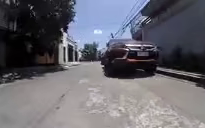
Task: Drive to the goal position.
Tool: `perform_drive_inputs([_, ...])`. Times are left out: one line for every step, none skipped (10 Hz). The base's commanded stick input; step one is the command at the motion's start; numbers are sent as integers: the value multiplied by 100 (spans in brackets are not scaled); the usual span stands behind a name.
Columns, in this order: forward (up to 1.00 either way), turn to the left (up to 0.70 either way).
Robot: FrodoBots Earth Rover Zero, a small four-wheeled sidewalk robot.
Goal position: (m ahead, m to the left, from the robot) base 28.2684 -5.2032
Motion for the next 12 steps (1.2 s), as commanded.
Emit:
perform_drive_inputs([100, 20])
perform_drive_inputs([100, 33])
perform_drive_inputs([100, 45])
perform_drive_inputs([100, 41])
perform_drive_inputs([100, 34])
perform_drive_inputs([100, 28])
perform_drive_inputs([100, 22])
perform_drive_inputs([100, 16])
perform_drive_inputs([100, 9])
perform_drive_inputs([100, 5])
perform_drive_inputs([100, 5])
perform_drive_inputs([100, 5])
